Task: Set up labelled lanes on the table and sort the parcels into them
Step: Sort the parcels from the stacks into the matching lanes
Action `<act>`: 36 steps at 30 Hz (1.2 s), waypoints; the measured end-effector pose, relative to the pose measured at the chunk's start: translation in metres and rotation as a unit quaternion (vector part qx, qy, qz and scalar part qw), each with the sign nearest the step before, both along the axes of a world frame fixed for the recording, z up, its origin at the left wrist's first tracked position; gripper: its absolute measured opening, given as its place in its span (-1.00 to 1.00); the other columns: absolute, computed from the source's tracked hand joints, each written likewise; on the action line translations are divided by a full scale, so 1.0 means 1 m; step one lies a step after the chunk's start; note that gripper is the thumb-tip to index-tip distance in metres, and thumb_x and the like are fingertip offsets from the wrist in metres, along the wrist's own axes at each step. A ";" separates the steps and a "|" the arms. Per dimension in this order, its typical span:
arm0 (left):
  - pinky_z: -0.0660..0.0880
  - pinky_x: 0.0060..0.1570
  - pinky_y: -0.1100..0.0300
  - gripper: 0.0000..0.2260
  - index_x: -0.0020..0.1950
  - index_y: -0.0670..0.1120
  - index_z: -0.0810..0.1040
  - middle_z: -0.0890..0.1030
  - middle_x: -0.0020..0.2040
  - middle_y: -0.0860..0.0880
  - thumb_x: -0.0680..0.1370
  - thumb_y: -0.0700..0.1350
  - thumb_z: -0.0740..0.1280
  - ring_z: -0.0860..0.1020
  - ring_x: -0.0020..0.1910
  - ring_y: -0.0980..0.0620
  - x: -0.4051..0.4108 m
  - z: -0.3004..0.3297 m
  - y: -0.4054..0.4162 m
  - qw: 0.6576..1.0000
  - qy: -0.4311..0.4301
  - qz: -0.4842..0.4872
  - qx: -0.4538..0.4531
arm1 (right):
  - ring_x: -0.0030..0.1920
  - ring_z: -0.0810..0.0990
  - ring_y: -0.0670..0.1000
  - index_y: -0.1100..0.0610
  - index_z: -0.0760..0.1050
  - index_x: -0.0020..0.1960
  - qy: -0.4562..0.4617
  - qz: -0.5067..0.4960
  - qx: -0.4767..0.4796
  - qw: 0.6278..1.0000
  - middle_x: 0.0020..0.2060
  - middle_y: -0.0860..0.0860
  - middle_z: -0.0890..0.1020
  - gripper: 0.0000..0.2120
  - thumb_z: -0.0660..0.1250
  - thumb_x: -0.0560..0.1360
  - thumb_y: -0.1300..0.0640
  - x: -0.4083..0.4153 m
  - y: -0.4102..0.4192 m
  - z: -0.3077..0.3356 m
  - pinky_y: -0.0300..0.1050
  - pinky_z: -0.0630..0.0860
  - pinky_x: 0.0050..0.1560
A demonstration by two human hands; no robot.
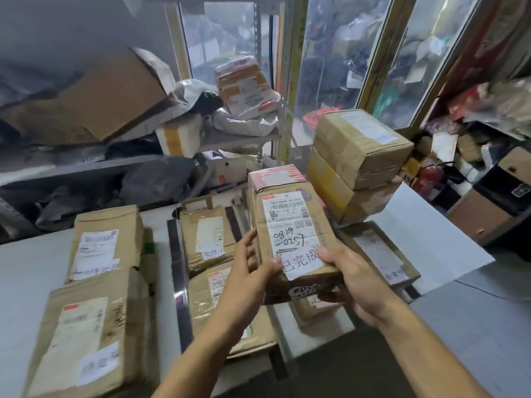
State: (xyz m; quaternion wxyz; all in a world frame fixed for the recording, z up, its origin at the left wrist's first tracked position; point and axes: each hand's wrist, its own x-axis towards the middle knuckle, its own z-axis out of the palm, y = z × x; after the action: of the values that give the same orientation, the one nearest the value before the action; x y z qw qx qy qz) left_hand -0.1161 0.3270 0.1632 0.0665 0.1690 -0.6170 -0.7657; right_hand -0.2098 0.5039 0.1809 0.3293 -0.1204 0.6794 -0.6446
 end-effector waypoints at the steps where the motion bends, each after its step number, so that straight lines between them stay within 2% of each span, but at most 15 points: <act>1: 0.64 -0.05 0.08 -0.32 0.36 0.40 0.29 0.57 0.24 0.20 0.29 0.23 0.50 0.61 0.19 0.12 -0.004 -0.003 0.008 1.000 0.001 0.006 -0.002 | 0.10 0.69 0.01 -0.16 0.47 0.36 -0.003 0.005 -0.006 1.000 0.14 -0.02 0.70 -0.58 0.28 0.50 -0.13 -0.006 0.007 -0.002 -0.16 0.61 -0.15; 4: 0.63 0.05 0.03 -0.27 0.34 0.46 0.27 0.53 0.27 0.25 0.25 0.31 0.53 0.57 0.23 0.17 -0.008 -0.013 0.030 1.000 0.003 0.020 -0.009 | 0.13 0.69 0.04 -0.17 0.48 0.34 -0.009 0.019 -0.015 1.000 0.17 0.00 0.69 -0.62 0.29 0.53 -0.07 -0.020 0.028 -0.008 -0.16 0.63 -0.13; 7: 0.59 0.16 -0.03 -0.28 0.34 0.52 0.23 0.52 0.22 0.36 0.28 0.27 0.52 0.53 0.28 0.17 -0.008 -0.028 0.047 0.999 -0.013 0.023 -0.019 | 0.15 0.68 0.08 -0.22 0.51 0.31 -0.018 0.030 -0.017 0.999 0.20 0.02 0.68 -0.66 0.31 0.54 -0.05 -0.028 0.046 -0.022 -0.09 0.65 -0.09; 11: 0.54 0.24 -0.05 -0.30 0.31 0.54 0.23 0.52 0.20 0.41 0.29 0.26 0.52 0.51 0.30 0.16 -0.008 -0.049 0.063 0.998 -0.038 0.017 -0.037 | 0.11 0.69 0.06 -0.23 0.49 0.32 -0.043 0.039 0.006 0.998 0.20 0.02 0.68 -0.61 0.35 0.49 -0.13 -0.032 0.066 -0.049 -0.19 0.60 -0.21; 15: 0.52 0.27 0.08 -0.33 0.26 0.56 0.19 0.50 0.26 0.35 0.36 0.16 0.51 0.48 0.32 0.21 -0.014 -0.066 0.075 0.996 -0.071 0.010 -0.045 | 0.05 0.71 -0.02 -0.23 0.53 0.29 -0.060 0.043 0.020 0.997 0.17 0.00 0.69 -0.61 0.37 0.46 -0.15 -0.041 0.076 -0.077 -0.26 0.59 -0.22; 17: 0.53 0.17 0.24 -0.33 0.29 0.49 0.17 0.45 0.34 0.26 0.43 0.04 0.51 0.48 0.30 0.22 -0.021 -0.075 0.077 0.995 -0.086 0.014 -0.046 | 0.01 0.71 -0.09 -0.23 0.57 0.25 -0.061 0.042 0.029 0.997 0.14 -0.02 0.70 -0.63 0.38 0.44 -0.14 -0.047 0.075 -0.087 -0.30 0.58 -0.22; 18: 0.52 0.13 0.28 -0.32 0.32 0.45 0.16 0.45 0.36 0.21 0.47 -0.03 0.51 0.47 0.30 0.22 -0.025 -0.081 0.078 0.995 -0.092 0.019 -0.045 | 0.03 0.70 -0.09 -0.23 0.57 0.25 -0.061 0.044 0.033 0.997 0.15 -0.02 0.70 -0.63 0.38 0.43 -0.13 -0.051 0.074 -0.093 -0.29 0.58 -0.20; 19: 0.52 0.17 0.24 -0.32 0.35 0.40 0.16 0.44 0.37 0.17 0.50 -0.10 0.49 0.47 0.31 0.20 -0.027 -0.086 0.079 0.994 -0.096 0.023 -0.042 | 0.08 0.69 -0.06 -0.22 0.57 0.26 -0.059 0.045 0.036 0.997 0.18 -0.02 0.69 -0.62 0.38 0.44 -0.12 -0.054 0.073 -0.098 -0.28 0.59 -0.15; 21: 0.47 0.32 0.04 -0.32 0.37 0.36 0.16 0.43 0.38 0.14 0.52 -0.18 0.46 0.45 0.35 0.14 -0.032 -0.094 0.081 0.994 -0.102 0.029 -0.032 | 0.20 0.65 -0.02 -0.19 0.54 0.31 -0.051 0.049 0.041 0.997 0.23 -0.02 0.66 -0.58 0.37 0.46 -0.11 -0.062 0.073 -0.108 -0.24 0.59 -0.01; 23: 0.42 0.38 -0.05 -0.33 0.38 0.34 0.16 0.42 0.38 0.15 0.53 -0.19 0.44 0.44 0.37 0.12 -0.037 -0.099 0.082 0.993 -0.108 0.028 -0.028 | 0.28 0.60 0.00 -0.11 0.49 0.38 -0.039 0.056 0.047 0.997 0.27 -0.04 0.63 -0.53 0.36 0.48 -0.11 -0.070 0.074 -0.118 -0.19 0.56 0.15; 25: 0.38 0.41 -0.06 -0.31 0.43 0.31 0.12 0.40 0.40 0.17 0.51 -0.13 0.45 0.41 0.40 0.13 -0.040 -0.103 0.083 0.993 -0.114 0.022 -0.035 | 0.32 0.57 0.00 -0.05 0.44 0.43 -0.031 0.069 0.055 0.996 0.30 -0.04 0.62 -0.51 0.34 0.52 -0.08 -0.077 0.075 -0.128 -0.13 0.53 0.24; 29: 0.42 0.38 0.02 -0.23 0.49 0.33 0.11 0.37 0.42 0.25 0.42 0.04 0.46 0.38 0.42 0.19 -0.046 -0.111 0.082 0.991 -0.123 0.017 -0.047 | 0.31 0.58 0.02 -0.03 0.41 0.45 -0.032 0.077 0.060 0.995 0.29 -0.04 0.62 -0.46 0.36 0.50 -0.09 -0.084 0.075 -0.139 -0.06 0.52 0.27; 31: 0.44 0.36 0.06 -0.24 0.46 0.38 0.12 0.38 0.39 0.32 0.41 0.04 0.46 0.39 0.40 0.24 -0.048 -0.116 0.081 0.990 -0.127 0.012 -0.058 | 0.30 0.59 0.00 -0.02 0.41 0.45 -0.025 0.078 0.068 0.994 0.28 -0.05 0.63 -0.47 0.36 0.50 -0.07 -0.086 0.076 -0.143 -0.06 0.53 0.28; 33: 0.41 0.37 0.10 -0.28 0.35 0.49 0.12 0.36 0.33 0.42 0.40 0.01 0.45 0.38 0.35 0.35 -0.049 -0.117 0.082 0.988 -0.131 0.006 -0.076 | 0.31 0.58 -0.03 -0.04 0.41 0.44 -0.015 0.085 0.083 0.993 0.28 -0.08 0.63 -0.49 0.35 0.51 -0.03 -0.086 0.078 -0.148 -0.02 0.49 0.33; 36: 0.40 0.40 0.04 -0.30 0.32 0.44 0.12 0.36 0.33 0.37 0.39 -0.04 0.43 0.41 0.31 0.36 -0.051 -0.120 0.083 0.987 -0.137 0.020 -0.084 | 0.29 0.58 -0.10 -0.07 0.40 0.43 0.000 0.095 0.100 0.990 0.25 -0.17 0.63 -0.49 0.36 0.50 -0.05 -0.083 0.080 -0.153 -0.13 0.51 0.30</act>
State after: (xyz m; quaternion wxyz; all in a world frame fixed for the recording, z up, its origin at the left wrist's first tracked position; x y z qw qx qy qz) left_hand -0.1674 0.4103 0.0428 0.0107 0.2788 -0.6787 -0.6793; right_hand -0.2932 0.5840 0.0277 0.3995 -0.1511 0.7258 -0.5393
